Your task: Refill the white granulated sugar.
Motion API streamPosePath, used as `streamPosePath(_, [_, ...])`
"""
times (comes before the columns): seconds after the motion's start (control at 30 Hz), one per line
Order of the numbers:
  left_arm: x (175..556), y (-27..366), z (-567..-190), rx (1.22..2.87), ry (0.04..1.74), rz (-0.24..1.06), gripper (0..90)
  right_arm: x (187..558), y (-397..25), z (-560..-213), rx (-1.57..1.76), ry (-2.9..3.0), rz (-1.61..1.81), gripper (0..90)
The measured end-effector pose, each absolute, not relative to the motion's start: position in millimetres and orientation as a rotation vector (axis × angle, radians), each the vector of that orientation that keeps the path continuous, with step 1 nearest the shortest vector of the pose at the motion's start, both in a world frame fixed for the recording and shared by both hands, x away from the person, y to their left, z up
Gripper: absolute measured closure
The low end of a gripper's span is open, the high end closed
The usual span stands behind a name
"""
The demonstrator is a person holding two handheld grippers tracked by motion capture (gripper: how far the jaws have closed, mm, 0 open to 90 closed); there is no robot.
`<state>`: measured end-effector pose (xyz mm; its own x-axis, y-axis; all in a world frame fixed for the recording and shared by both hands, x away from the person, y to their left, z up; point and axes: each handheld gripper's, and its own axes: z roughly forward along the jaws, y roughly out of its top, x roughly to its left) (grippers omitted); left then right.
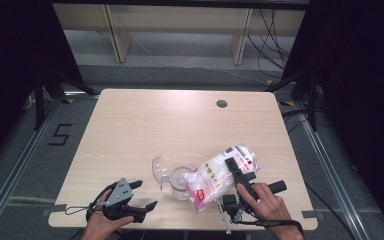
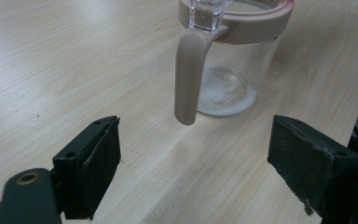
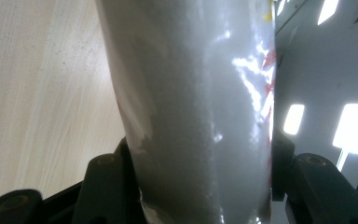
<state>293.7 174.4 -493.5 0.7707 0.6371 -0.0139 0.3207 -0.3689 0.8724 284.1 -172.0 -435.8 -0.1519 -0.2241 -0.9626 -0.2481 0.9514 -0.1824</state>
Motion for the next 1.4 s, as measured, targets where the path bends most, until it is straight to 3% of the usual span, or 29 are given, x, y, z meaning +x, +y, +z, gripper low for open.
streamPosePath(1.4, [291.9, 173.1, -493.5, 1.956, 0.755, 0.394, 16.6, 277.6, -176.4, -430.7, -0.403, 1.714, -0.005, 50.0])
